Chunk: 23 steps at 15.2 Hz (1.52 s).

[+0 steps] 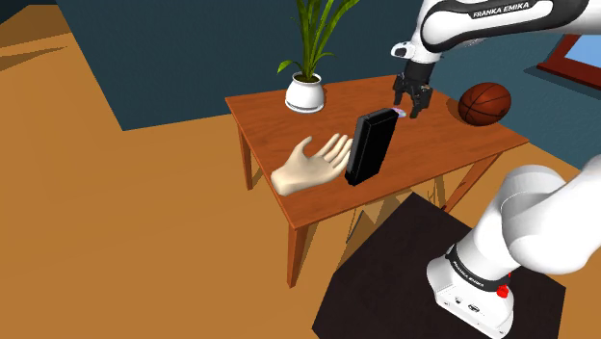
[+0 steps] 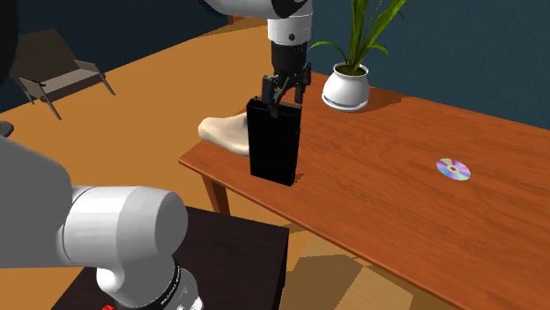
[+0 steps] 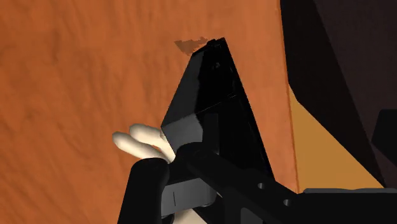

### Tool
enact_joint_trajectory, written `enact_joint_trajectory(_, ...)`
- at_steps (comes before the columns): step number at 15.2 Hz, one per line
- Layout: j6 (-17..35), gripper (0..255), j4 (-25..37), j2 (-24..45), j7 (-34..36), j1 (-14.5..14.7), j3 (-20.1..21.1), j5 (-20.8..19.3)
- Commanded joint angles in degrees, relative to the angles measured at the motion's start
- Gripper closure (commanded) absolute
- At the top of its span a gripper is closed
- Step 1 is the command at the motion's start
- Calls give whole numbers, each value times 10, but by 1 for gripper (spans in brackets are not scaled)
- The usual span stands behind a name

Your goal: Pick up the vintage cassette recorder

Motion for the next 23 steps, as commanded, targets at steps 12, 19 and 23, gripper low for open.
enact_joint_trajectory(12, 119, 0, 17, 137, -168, 46, -75, 63)
enact_joint_trajectory(19, 120, 255, 16, 136, -168, 46, -75, 63)
enact_joint_trajectory(23, 111, 255, 22, 132, -166, 46, -73, 60)
